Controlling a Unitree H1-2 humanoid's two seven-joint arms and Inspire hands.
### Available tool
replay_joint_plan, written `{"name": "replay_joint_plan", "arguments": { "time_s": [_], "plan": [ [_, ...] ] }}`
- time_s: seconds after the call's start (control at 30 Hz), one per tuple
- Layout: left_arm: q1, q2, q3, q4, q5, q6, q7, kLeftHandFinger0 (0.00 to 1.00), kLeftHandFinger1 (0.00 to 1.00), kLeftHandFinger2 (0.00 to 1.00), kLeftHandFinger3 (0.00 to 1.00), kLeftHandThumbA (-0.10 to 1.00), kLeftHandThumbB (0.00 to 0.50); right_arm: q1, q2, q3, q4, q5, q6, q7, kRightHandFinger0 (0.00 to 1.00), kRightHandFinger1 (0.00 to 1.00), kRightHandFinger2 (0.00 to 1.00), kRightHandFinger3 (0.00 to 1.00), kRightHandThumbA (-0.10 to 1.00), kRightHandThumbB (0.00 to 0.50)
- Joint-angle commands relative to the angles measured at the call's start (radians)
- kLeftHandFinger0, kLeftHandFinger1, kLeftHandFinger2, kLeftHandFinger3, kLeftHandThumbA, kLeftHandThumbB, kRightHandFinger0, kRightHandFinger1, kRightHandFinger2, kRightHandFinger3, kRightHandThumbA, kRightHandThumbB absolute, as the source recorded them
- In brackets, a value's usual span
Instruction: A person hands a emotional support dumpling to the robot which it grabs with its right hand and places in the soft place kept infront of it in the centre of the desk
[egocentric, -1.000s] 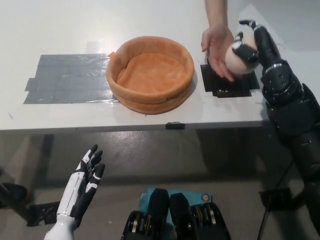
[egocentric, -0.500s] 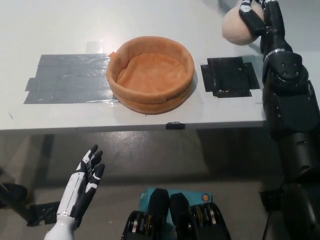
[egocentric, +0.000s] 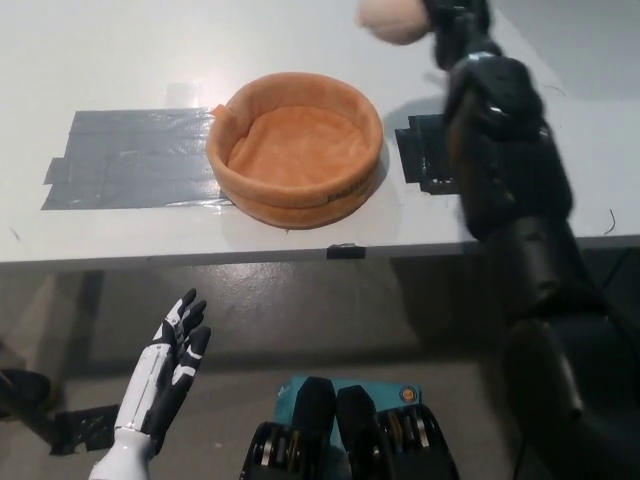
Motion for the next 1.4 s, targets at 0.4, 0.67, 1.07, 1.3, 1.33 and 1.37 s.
{"name": "replay_joint_plan", "arguments": {
  "time_s": [0.4, 0.67, 1.07, 1.3, 1.33, 1.37],
  "plan": [
    [-0.038, 0.014, -0.007, -0.058, 0.018, 0.002, -0.013, 1.00, 1.00, 1.00, 1.00, 0.90, 0.042, -0.129, 0.044, 0.314, 0.328, -0.206, -0.254, -0.227, 0.01, 0.53, 0.94, 0.82, -0.10, 0.158],
    [-0.045, 0.014, -0.008, -0.059, 0.018, 0.009, -0.018, 1.00, 1.00, 1.00, 1.00, 0.89, 0.042, -0.112, 0.000, 0.438, 0.380, -0.238, -0.216, 0.061, 1.00, 1.00, 1.00, 1.00, 0.40, 0.318],
    [-0.051, 0.016, -0.009, -0.064, 0.027, 0.013, -0.026, 1.00, 1.00, 1.00, 1.00, 0.89, 0.034, -0.101, -0.034, 0.464, 0.338, -0.225, -0.222, 0.130, 1.00, 1.00, 1.00, 1.00, 0.98, 0.499],
    [-0.058, 0.015, -0.007, -0.060, 0.024, 0.015, -0.030, 1.00, 1.00, 1.00, 1.00, 0.89, 0.035, -0.106, -0.076, 0.417, 0.220, -0.206, -0.234, 0.113, 1.00, 1.00, 1.00, 1.00, 1.00, 0.500],
    [-0.060, 0.016, -0.006, -0.059, 0.025, 0.016, -0.030, 1.00, 1.00, 1.00, 1.00, 0.89, 0.030, -0.109, -0.089, 0.414, 0.182, -0.211, -0.225, 0.112, 1.00, 1.00, 1.00, 1.00, 1.00, 0.500],
    [-0.061, 0.018, -0.008, -0.063, 0.030, 0.020, -0.030, 1.00, 1.00, 1.00, 1.00, 0.89, 0.032, -0.105, -0.111, 0.400, 0.122, -0.201, -0.235, 0.123, 1.00, 1.00, 1.00, 1.00, 1.00, 0.494]
  ]
}}
